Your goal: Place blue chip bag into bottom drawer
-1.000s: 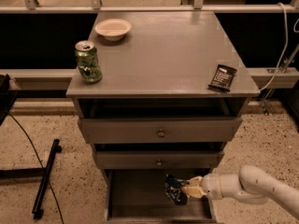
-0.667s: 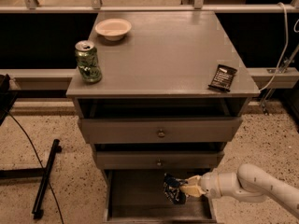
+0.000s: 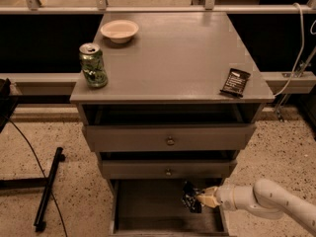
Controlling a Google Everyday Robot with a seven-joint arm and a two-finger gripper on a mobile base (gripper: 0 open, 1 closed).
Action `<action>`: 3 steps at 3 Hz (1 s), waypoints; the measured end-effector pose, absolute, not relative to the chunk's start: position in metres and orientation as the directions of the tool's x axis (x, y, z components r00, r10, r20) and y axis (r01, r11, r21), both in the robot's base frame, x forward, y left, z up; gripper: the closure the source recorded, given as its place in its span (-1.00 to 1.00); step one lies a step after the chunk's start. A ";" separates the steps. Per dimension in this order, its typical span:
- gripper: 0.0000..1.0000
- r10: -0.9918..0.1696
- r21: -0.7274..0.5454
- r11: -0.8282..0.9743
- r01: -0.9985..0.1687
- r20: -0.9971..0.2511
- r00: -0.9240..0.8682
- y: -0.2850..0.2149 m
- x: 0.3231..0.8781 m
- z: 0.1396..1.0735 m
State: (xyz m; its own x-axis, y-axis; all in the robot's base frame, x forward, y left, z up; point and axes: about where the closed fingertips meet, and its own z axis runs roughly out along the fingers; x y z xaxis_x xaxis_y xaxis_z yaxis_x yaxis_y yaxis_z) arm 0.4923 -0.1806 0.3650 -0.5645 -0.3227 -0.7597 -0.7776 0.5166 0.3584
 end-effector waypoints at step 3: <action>0.02 -0.390 0.200 0.518 -0.832 -0.810 -0.438 -0.207 0.530 0.290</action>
Offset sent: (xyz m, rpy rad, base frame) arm 0.0508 -0.0368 -0.1023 -0.1110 -0.2151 0.0706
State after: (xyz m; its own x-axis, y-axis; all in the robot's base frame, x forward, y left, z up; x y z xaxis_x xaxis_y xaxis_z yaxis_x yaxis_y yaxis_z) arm 0.5296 -0.2069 0.2901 -0.4377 -0.3901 -0.8101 -0.8319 0.5176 0.2002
